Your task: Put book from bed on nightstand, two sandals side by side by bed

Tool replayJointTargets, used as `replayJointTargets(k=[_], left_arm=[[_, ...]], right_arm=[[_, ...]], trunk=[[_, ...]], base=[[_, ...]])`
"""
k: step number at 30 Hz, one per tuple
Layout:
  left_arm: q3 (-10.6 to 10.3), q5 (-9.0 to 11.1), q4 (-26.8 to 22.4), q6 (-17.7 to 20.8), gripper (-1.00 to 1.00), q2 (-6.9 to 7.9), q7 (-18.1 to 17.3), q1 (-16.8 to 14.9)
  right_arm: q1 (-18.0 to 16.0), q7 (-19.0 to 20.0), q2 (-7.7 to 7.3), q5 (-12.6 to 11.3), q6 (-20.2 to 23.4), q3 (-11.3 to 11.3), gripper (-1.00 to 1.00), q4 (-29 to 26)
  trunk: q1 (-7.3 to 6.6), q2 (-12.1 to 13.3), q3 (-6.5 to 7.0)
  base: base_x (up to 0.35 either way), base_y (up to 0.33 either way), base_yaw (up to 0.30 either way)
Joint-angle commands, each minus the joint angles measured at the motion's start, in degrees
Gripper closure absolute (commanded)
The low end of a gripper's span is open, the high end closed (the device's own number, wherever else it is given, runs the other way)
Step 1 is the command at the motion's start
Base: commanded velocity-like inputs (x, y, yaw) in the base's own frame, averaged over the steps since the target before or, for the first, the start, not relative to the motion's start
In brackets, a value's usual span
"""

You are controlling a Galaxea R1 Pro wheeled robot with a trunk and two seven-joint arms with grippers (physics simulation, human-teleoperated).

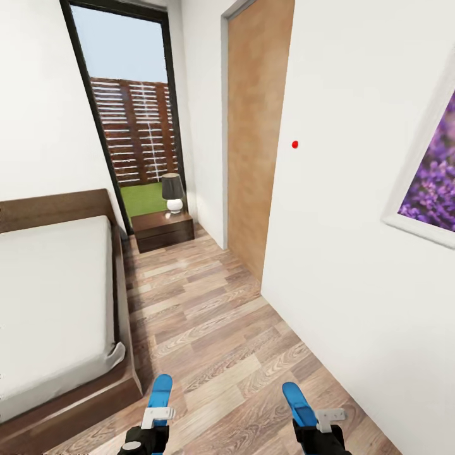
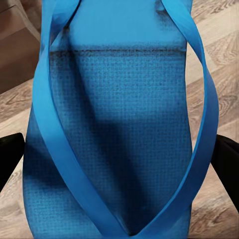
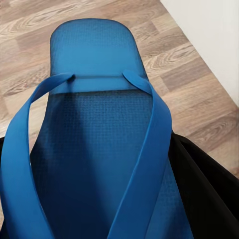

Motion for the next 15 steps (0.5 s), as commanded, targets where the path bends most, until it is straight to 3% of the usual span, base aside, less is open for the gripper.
replayJointTargets(k=[1,6,15], left_arm=[[-0.49,0.52,0.05,-0.22,1.0,0.0,0.29,-0.06],[-0.49,0.51,0.05,-0.22,1.0,0.0,0.29,-0.06],[-0.49,0.44,0.05,-0.22,1.0,-0.08,0.29,-0.06]], right_arm=[[-0.03,0.33,0.03,0.37,-0.15,-0.26,1.0,0.0],[-0.03,0.32,0.03,0.41,-0.14,-0.26,1.0,0.0],[-0.03,0.31,0.03,0.4,-0.14,-0.26,1.0,0.04]], trunk=[[0.03,-0.11,-0.12],[0.03,-0.11,-0.12],[0.03,-0.11,-0.12]], base=[[0.0,-0.025,0.097],[0.0,-0.013,0.176],[0.0,-0.044,0.271]])
